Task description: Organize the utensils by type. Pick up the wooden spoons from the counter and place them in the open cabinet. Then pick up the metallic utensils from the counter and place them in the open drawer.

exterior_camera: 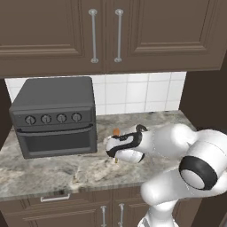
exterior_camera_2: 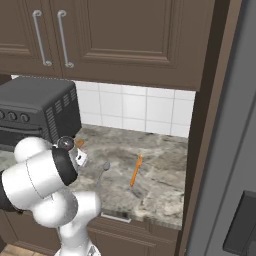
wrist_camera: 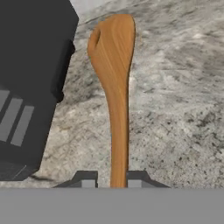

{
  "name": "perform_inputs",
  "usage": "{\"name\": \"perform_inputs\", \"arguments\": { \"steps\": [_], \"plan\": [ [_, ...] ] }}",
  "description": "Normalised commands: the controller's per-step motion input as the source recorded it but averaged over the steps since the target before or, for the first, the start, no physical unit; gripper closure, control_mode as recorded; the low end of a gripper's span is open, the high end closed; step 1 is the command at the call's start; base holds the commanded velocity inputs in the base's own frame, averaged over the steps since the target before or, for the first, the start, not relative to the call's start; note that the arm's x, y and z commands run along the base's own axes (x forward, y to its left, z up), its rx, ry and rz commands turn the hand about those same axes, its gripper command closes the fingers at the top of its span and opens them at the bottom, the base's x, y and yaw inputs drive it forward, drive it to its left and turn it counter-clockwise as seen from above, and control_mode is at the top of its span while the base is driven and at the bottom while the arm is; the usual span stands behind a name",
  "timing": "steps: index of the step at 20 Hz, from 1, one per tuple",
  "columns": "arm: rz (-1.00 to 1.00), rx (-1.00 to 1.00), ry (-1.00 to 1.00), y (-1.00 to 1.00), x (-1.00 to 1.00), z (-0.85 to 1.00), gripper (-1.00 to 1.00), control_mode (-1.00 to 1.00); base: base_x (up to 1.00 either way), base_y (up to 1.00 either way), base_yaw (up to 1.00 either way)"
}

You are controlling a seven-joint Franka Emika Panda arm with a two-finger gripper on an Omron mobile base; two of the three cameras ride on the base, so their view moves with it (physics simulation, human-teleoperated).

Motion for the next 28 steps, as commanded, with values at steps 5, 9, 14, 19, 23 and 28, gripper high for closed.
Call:
{"name": "perform_inputs", "arguments": {
  "steps": [5,9,14,19,23,28],
  "plan": [
    [0.0,0.0,0.0,0.03,-0.31,0.93,1.0,-1.0,0.0,0.0,0.0],
    [0.0,0.0,0.08,-0.03,-0.37,0.75,1.0,-1.0,0.0,0.0,0.0],
    [0.0,-0.12,0.19,-0.07,-0.51,0.56,1.0,-1.0,0.0,0.0,0.0],
    [0.0,-0.17,0.17,-0.17,-0.48,0.54,1.0,-1.0,0.0,0.0,0.0],
    [0.02,-0.13,0.01,-0.37,-0.52,0.41,1.0,-1.0,0.0,0.0,0.0],
    [0.03,-0.06,0.0,-0.42,-0.4,0.45,1.0,-1.0,0.0,0.0,0.0]
  ]
}}
